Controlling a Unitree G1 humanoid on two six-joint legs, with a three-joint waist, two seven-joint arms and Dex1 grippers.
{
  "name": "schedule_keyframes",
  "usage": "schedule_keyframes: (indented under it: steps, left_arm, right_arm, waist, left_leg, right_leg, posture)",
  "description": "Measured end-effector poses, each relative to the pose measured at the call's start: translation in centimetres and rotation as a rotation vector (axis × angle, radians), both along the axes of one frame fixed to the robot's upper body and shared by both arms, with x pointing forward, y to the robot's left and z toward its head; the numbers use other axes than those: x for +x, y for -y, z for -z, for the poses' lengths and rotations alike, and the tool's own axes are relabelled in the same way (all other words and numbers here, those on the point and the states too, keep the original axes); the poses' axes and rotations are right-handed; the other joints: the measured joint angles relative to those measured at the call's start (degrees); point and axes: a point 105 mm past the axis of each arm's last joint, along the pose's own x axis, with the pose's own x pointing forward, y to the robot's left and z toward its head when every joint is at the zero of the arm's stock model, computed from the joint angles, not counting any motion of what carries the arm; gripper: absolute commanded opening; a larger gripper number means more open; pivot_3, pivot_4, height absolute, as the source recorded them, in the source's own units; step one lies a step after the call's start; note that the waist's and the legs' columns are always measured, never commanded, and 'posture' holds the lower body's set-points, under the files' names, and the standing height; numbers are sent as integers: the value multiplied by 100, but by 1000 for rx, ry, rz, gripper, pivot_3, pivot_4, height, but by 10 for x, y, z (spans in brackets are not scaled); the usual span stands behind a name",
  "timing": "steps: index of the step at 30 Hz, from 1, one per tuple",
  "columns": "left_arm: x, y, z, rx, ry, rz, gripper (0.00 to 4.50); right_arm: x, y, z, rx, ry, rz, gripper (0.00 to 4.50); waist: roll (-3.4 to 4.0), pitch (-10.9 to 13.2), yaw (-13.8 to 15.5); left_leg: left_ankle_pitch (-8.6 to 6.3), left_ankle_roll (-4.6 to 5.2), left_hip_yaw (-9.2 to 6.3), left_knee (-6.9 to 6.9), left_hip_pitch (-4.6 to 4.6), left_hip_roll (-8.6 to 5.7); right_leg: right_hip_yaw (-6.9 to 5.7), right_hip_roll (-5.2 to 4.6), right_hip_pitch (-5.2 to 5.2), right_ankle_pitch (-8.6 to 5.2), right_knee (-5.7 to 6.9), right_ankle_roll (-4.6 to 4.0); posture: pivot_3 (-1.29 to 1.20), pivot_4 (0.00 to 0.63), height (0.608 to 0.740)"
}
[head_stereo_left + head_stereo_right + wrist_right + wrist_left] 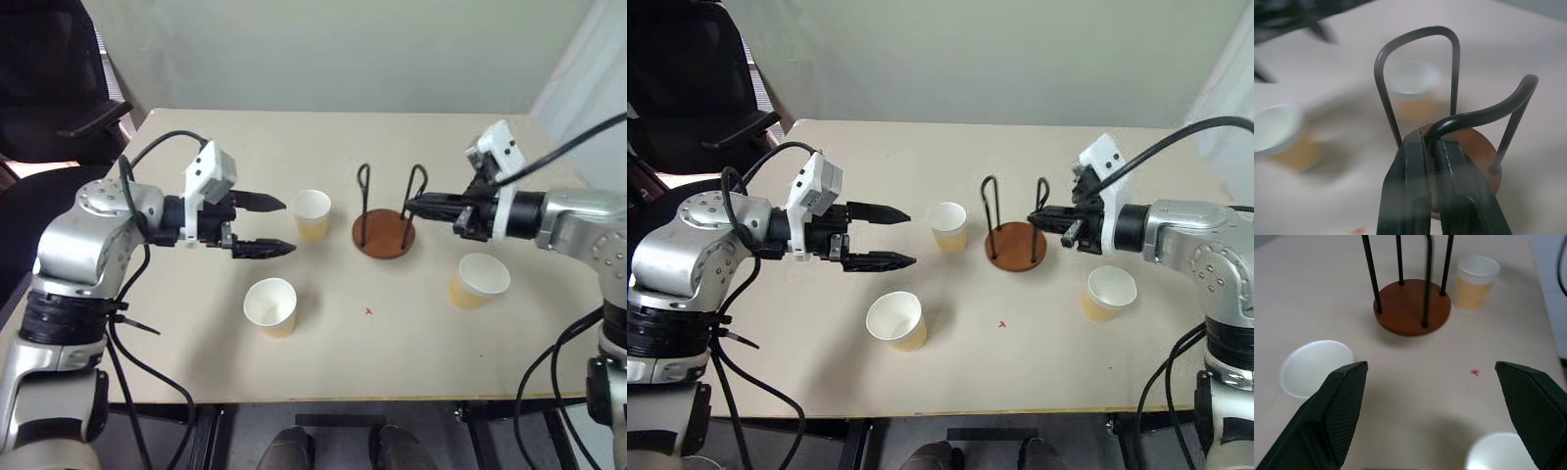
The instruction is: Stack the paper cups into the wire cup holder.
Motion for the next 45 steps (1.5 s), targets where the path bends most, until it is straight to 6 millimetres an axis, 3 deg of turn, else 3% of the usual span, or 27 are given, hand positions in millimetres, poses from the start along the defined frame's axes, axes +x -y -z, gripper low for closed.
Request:
schedule_keyframes:
  steps: [3, 7, 16, 20, 24, 32, 37, 45]
  left_arm:
    - [-14, 3, -1, 35, -26, 77, 4500]
    - [-30, 9, 6, 77, -72, 172, 4500]
    - [-32, 11, 8, 98, -84, 194, 4500]
    - [-31, 12, 6, 103, -78, 196, 4500]
    - [-31, 12, 7, 106, -77, 194, 4500]
    - [-33, 9, 8, 123, -87, 194, 4500]
    - [-39, 4, 13, 181, -74, 212, 4500]
    - [-54, -10, 24, 412, 44, 291, 4500]
  right_arm:
    - [-17, -6, 12, -29, -53, -61, 20]
    - [-25, -9, 32, -38, -110, -68, 20]
    - [-31, -12, 73, -50, -190, -54, 20]
    - [-33, -12, 79, -54, -170, -61, 20]
    - [-36, -8, 91, -110, -211, -58, 1124]
    - [-42, 16, 95, -180, -246, -13, 3840]
    - [-56, 27, 99, -196, -261, -30, 3840]
    - [-70, 33, 63, -196, -150, -52, 3840]
  waist:
    - [-2, -1, 0]
    - [-3, -2, 1]
    - [-4, -3, -16]
    - [-11, -7, -32]
    - [-11, -7, -40]
    - [-11, -6, -25]
    - [-11, -6, -26]
    - [-13, -7, -34]
  left_leg:
    - [0, 0, -1, 5, 1, 0]
    - [8, 0, -8, 9, 5, 1]
    - [16, -2, -8, 6, 15, 5]
    - [15, -1, -6, 6, 21, 6]
    - [15, -2, -7, 3, 36, 7]
    - [12, 1, -6, -3, 32, 7]
    - [4, 0, -6, -5, 29, 7]
    - [-6, 12, -6, -4, 31, 6]
  right_leg:
    - [2, 0, 2, 0, 3, 0]
    - [1, -1, 4, 1, 12, -1]
    - [1, -2, 7, 7, 22, -8]
    - [2, -2, 14, 8, 22, -8]
    - [2, -2, 30, 10, 22, -12]
    - [2, -2, 30, 7, 13, -13]
    - [2, -2, 27, 2, 10, -12]
    - [5, -1, 28, -5, 12, -27]
  posture:
    - [0, 150, 740]
    - [0, 150, 740]
    - [0, 150, 740]
    - [0, 150, 740]
    - [0, 150, 740]
    - [0, 150, 740]
    - [0, 150, 740]
    - [0, 150, 740]
